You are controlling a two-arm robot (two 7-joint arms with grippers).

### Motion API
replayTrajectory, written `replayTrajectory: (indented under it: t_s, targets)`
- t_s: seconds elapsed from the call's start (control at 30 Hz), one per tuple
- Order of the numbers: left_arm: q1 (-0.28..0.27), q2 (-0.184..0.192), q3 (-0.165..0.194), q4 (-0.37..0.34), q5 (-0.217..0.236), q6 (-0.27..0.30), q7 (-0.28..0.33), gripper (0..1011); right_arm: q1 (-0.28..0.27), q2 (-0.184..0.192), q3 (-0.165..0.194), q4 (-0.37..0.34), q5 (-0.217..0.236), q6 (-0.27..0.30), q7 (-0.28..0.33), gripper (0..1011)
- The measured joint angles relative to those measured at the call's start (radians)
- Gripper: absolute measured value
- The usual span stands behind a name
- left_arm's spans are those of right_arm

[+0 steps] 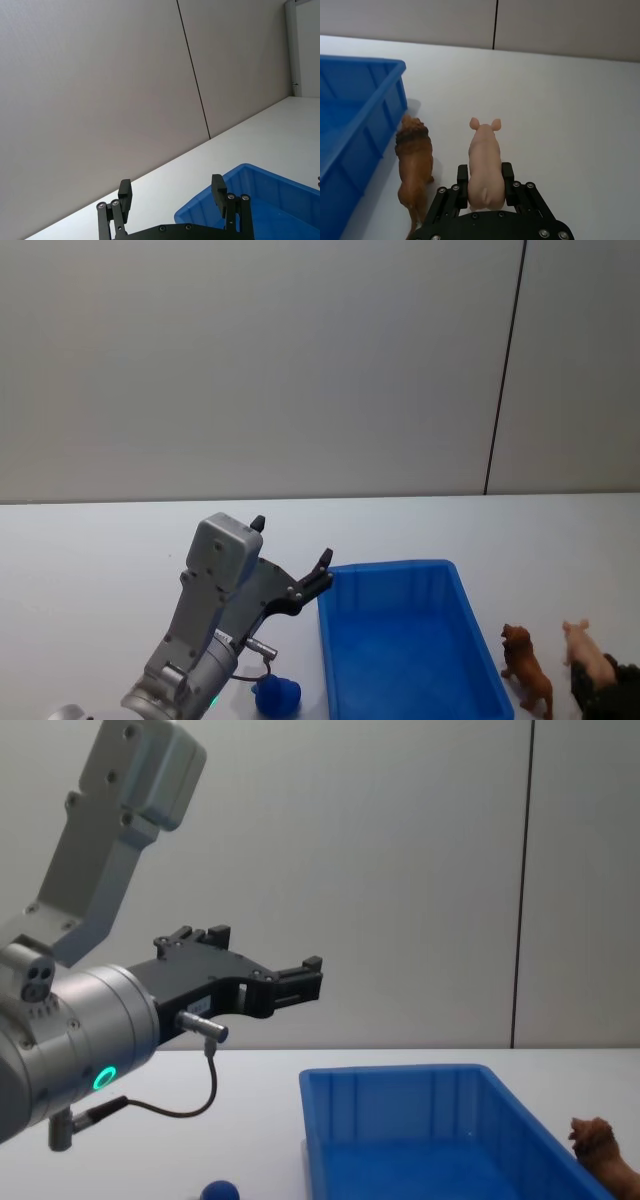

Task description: Pick up the two dolls from the table and place them into the box.

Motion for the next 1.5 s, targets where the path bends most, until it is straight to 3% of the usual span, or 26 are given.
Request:
replayTrajectory:
  t_s: [0.33,0.6,1.2,1.3,1.5]
  targets:
    - [0.0,0.0,0.0,0.0,0.0,0.0,0.0,1003,-0.002,0.003,0.003,-0.076,-0.029,-0.033,0.008,382]
    - [0.0,0.0,0.0,0.0,0.0,0.0,0.0,1003,0.027,-0.013,-0.007,-0.106,-0.041,-0.044,0.07,382]
    - [0.0,0.0,0.0,0.0,0.0,0.0,0.0,1003,0.138,-0.102,-0.074,-0.032,-0.068,-0.027,0.273,382]
    - [0.0,0.0,0.0,0.0,0.0,0.0,0.0,1003,0.161,-0.124,-0.091,-0.003,-0.077,-0.022,0.313,419]
    - [0.0,0.0,0.0,0.0,0.0,0.0,0.0,1003,0.184,-0.146,-0.108,0.029,-0.087,-0.018,0.343,624]
